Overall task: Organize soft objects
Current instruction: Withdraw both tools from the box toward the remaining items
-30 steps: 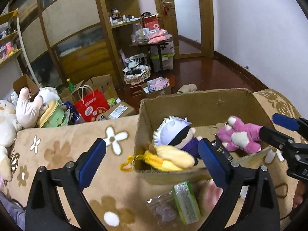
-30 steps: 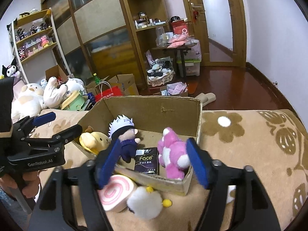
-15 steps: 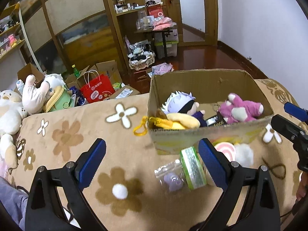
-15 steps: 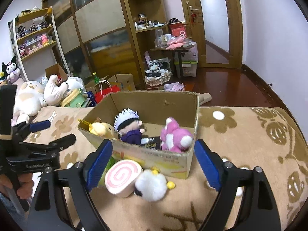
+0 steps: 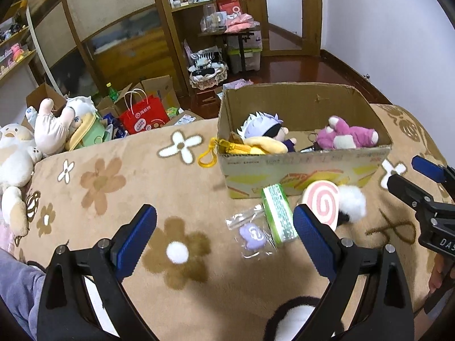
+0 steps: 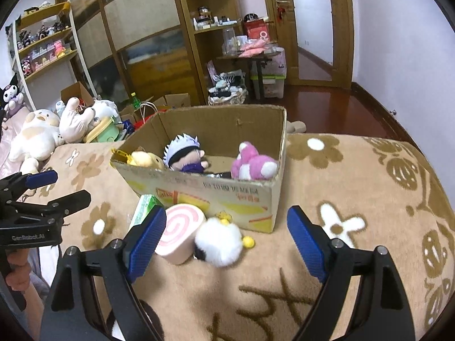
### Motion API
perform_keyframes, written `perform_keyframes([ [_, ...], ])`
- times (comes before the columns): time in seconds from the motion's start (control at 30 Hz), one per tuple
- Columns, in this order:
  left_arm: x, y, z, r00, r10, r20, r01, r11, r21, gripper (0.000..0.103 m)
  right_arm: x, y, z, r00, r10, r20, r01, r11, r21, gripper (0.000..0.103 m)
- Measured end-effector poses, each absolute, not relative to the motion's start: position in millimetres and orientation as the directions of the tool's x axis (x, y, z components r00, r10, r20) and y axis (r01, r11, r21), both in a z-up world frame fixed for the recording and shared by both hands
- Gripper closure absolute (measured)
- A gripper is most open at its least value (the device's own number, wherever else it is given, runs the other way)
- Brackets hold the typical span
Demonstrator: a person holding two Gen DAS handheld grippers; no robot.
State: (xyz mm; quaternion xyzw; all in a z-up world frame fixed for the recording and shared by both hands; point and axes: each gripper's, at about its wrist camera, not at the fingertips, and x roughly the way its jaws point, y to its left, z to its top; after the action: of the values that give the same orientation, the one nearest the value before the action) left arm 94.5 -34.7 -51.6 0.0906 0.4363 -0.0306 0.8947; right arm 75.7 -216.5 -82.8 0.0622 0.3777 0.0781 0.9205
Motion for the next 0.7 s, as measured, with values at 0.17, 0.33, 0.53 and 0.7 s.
perform_keyframes([
  [0.17, 94.3, -41.8, -63.4, 0.595, 0.029, -0.803, 0.15, 0.978, 0.147, 0.007, 77.2, -216.4, -92.9, 0.686, 0.168, -0.708, -0.081, 0.984, 0.156, 0.012],
  [0.33, 98.7, -47.1, -76.6, 0.57, 0.019, -0.821, 0.166, 0.977, 0.137, 0.007, 81.8, -217.7, -107.1, 0.662, 0.165, -0.731, -0.069, 0.985, 0.16, 0.012],
  [0.53, 107.7, -52.6, -92.1, 0.539, 0.022, -0.842, 0.171, 0.976, 0.135, 0.007, 91.5, -214.9, -127.1, 0.626, 0.161, -0.763, -0.055, 0.985, 0.162, 0.013],
  [0.7, 116.9, -56.2, -104.3, 0.52, 0.045, -0.853, 0.164, 0.975, 0.151, 0.007, 101.9, -212.3, -144.4, 0.587, 0.167, -0.792, -0.05, 0.984, 0.171, 0.021],
])
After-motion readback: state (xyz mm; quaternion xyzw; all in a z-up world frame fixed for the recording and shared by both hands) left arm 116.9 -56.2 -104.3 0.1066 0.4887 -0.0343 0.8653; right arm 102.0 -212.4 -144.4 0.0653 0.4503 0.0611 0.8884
